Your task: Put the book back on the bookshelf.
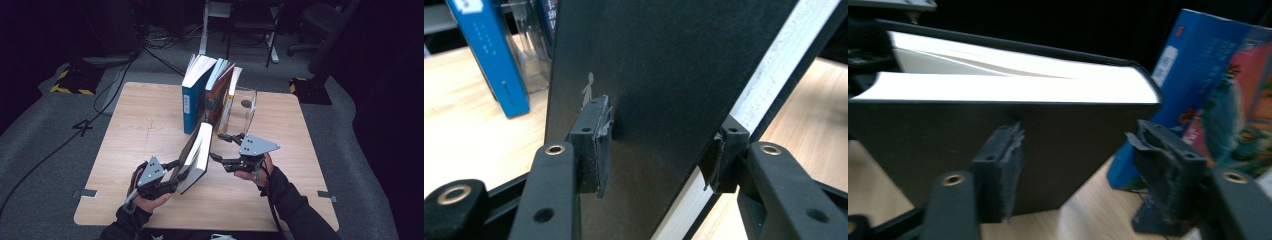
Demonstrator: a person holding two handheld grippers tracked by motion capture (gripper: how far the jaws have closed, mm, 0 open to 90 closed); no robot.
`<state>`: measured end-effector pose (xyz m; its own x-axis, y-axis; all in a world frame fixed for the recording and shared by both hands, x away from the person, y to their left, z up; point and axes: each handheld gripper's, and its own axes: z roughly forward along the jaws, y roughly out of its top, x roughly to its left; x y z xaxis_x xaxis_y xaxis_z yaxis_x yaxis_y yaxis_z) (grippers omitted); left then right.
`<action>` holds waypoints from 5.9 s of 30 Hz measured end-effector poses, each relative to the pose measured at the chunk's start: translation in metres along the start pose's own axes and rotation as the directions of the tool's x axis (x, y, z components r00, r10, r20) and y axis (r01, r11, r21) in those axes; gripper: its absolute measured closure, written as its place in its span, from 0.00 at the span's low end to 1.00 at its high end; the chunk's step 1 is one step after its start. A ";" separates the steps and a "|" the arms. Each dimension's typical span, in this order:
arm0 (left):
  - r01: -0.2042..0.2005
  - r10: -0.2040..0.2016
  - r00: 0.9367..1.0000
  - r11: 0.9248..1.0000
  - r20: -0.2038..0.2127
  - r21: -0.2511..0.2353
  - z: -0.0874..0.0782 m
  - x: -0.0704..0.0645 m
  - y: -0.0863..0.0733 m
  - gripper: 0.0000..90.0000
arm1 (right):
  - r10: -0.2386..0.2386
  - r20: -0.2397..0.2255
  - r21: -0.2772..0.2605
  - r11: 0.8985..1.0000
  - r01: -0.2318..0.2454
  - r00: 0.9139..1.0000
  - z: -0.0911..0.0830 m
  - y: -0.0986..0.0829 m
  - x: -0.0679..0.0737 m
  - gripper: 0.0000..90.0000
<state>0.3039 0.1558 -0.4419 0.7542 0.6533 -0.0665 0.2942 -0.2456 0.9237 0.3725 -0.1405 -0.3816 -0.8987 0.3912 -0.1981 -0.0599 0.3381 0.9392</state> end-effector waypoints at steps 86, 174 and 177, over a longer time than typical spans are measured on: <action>-0.088 0.084 0.996 0.988 0.032 0.127 0.083 -0.002 -0.005 0.59 | 0.039 0.125 0.072 0.996 -0.048 0.991 -0.034 -0.058 -0.032 0.29; -0.150 0.122 0.983 0.962 0.134 0.227 0.106 0.013 0.005 0.28 | 0.113 -0.106 0.286 0.955 -0.079 0.988 -0.023 0.002 -0.028 0.44; -0.151 0.122 0.983 0.963 0.136 0.223 0.108 0.013 0.006 0.28 | 0.115 -0.104 0.289 0.954 -0.081 0.988 -0.025 0.002 -0.030 0.44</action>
<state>0.3787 0.0853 -0.4779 0.8572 0.5150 -0.0035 0.3006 -0.4948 0.8153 0.3888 -0.1728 -0.3673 -0.9399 0.3366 -0.0581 0.1414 0.5383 0.8308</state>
